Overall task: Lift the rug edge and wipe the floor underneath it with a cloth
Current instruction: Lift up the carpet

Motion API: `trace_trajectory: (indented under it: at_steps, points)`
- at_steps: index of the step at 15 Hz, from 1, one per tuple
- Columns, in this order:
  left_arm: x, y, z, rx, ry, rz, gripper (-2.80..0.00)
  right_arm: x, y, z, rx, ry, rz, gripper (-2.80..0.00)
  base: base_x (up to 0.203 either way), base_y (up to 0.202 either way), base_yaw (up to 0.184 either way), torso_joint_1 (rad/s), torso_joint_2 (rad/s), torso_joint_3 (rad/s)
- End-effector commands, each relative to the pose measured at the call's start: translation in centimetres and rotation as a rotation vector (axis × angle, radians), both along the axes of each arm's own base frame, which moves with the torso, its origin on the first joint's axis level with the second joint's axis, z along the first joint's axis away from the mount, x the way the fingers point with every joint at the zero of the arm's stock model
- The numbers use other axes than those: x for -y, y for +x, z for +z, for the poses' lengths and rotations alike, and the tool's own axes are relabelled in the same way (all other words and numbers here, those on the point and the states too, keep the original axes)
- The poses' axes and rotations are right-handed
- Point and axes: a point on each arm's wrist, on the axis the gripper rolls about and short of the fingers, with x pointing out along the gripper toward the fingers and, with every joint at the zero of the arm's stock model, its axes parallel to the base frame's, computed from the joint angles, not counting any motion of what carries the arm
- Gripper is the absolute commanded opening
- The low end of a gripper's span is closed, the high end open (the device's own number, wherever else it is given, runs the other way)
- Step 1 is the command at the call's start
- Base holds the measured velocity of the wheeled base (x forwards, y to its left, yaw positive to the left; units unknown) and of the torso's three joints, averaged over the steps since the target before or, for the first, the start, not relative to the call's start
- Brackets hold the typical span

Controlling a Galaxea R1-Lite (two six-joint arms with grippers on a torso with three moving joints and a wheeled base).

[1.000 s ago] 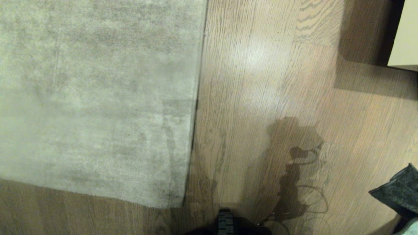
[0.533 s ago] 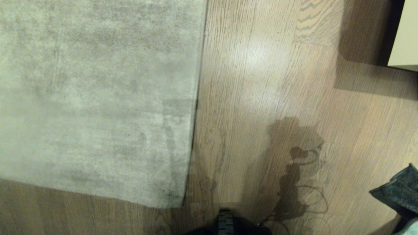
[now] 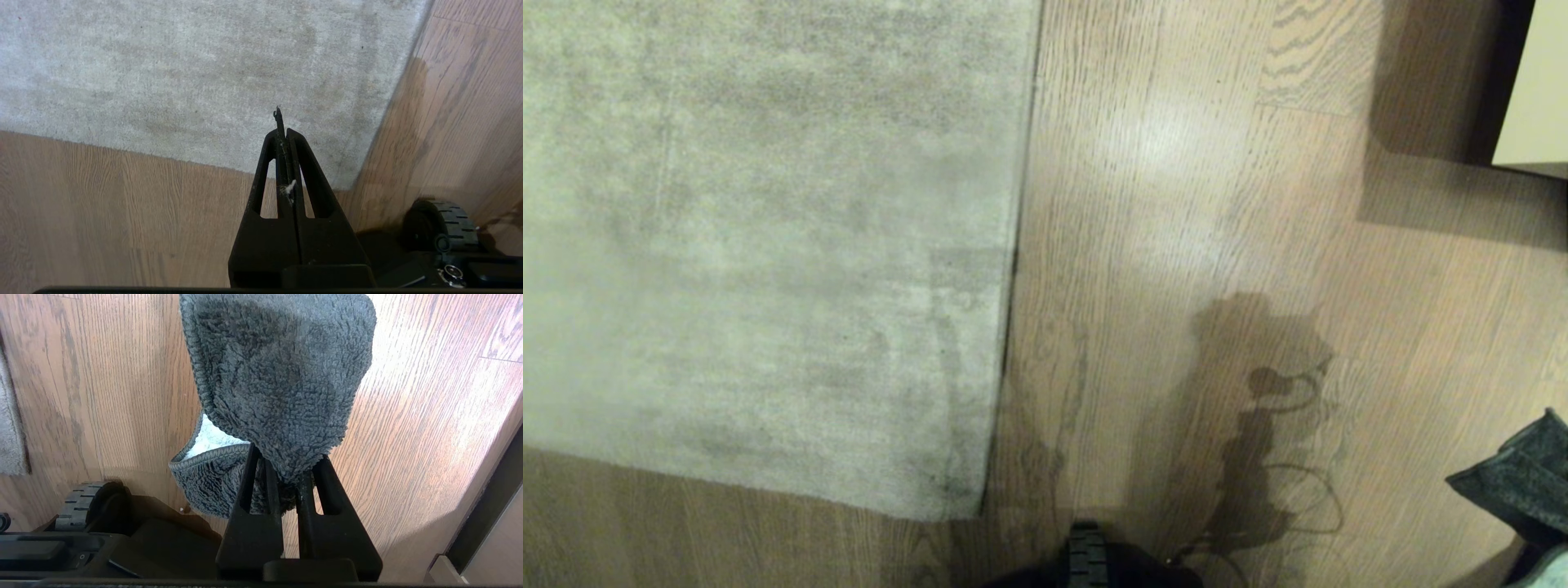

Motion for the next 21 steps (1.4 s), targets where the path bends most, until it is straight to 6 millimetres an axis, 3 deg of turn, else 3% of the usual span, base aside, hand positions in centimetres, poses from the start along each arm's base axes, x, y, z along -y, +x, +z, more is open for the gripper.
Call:
trace_trajectory:
  at_steps: [1, 6, 10, 15, 21]
  points:
    - [0.0, 1.2, 1.3, -0.074, -0.001, -0.003, -2.8, 0.0, 0.0, 0.0, 0.0, 0.0, 0.0, -2.8, 0.0, 0.0, 0.0, 0.0, 0.0, 0.0]
    - [0.1, 4.5, 2.4, -0.229, -0.02, -0.04, -2.8, 0.0, 0.0, 0.0, 0.0, 0.0, 0.001, -2.8, 0.0, 0.0, 0.0, 0.0, 0.0, 0.0]
    - [0.8, 8.1, 3.4, -0.329, -0.041, -0.236, -2.8, 0.0, 0.0, 0.0, 0.0, 0.0, 0.0, -2.8, 0.0, 0.0, 0.0, 0.0, 0.0, 0.0]
    - [3.2, 10.4, 2.5, -0.497, -0.064, -0.499, -2.8, 0.0, 0.0, 0.0, 0.0, -0.001, 0.0, -2.8, 0.0, 0.0, 0.0, 0.0, 0.0, 0.0]
    - [7.1, 17.1, 1.2, -0.528, -0.089, -0.536, -2.8, 0.0, 0.0, 0.0, -0.001, 0.0, 0.0, -2.8, 0.0, 0.0, 0.0, 0.0, 0.0, 0.0]
